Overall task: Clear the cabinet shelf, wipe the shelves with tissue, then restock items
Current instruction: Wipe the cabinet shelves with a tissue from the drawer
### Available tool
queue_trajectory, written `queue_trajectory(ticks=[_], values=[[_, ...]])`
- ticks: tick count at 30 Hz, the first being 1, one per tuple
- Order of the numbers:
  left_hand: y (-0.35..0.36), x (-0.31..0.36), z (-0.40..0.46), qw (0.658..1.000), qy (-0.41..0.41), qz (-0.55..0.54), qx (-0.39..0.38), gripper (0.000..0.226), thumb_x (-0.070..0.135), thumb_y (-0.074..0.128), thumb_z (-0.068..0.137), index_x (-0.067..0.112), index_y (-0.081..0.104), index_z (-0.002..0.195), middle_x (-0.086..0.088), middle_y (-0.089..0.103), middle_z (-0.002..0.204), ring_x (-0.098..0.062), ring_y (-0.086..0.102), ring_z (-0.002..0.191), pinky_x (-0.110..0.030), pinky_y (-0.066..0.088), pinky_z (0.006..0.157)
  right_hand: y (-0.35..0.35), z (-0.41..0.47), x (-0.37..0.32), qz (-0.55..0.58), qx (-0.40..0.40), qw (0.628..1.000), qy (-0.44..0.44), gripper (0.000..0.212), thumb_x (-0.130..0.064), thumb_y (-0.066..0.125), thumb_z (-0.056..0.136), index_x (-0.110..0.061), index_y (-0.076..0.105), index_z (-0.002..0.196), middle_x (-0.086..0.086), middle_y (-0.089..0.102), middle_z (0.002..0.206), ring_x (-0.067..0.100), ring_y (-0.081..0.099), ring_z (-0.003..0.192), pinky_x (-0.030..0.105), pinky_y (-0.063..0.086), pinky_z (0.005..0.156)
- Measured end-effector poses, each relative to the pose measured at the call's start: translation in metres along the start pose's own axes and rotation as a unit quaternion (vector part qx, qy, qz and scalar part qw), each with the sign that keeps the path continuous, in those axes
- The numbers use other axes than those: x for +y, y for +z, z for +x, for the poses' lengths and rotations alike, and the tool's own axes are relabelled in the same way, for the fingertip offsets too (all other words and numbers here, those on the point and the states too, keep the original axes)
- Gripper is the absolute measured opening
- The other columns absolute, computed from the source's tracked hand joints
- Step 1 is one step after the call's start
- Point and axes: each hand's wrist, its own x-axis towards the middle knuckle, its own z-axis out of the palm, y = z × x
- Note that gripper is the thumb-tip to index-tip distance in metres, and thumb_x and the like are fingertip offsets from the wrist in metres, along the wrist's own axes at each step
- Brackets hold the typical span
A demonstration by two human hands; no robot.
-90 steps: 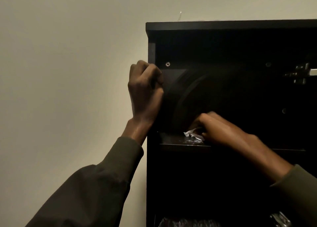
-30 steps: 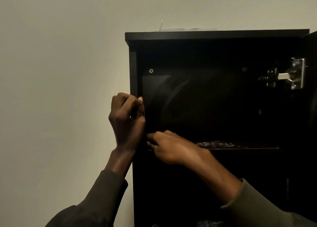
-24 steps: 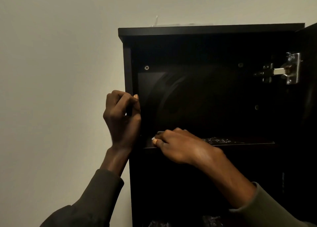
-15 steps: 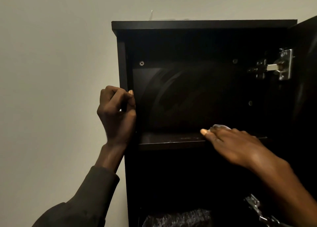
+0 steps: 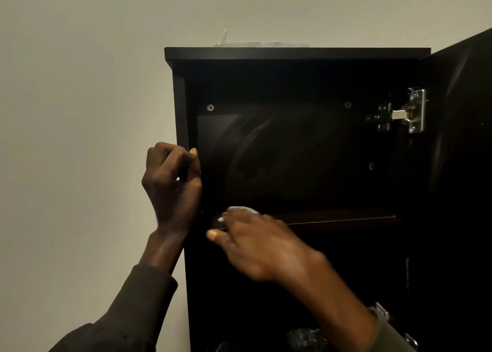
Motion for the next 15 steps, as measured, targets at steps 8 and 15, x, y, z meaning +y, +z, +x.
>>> queue_trajectory(ticks=[8,15], values=[[-0.002,0.002,0.000,1.000,0.011,-0.003,-0.003,0.023,-0.001,0.067,0.089,0.000,0.059,0.068,-0.012,0.054,0.077,-0.018,0.047,0.073,-0.005,0.030,0.066,-0.005,-0.010,0.019,0.006,0.006,1.000,0.022,0.051,-0.049,0.027,0.103,-0.024,0.038,0.146,-0.006,0.027,0.158,0.014,0.023,0.146,0.037,0.025,0.114],[-0.003,0.002,0.000,1.000,0.011,-0.003,-0.004,0.024,0.000,0.066,0.090,0.000,0.058,0.067,-0.004,0.050,0.078,-0.019,0.047,0.072,-0.007,0.030,0.065,-0.028,-0.051,0.128,-0.006,0.019,0.958,0.285,0.062,-0.061,0.017,0.098,-0.028,0.043,0.143,-0.004,0.030,0.156,0.016,0.028,0.144,0.042,0.029,0.112]])
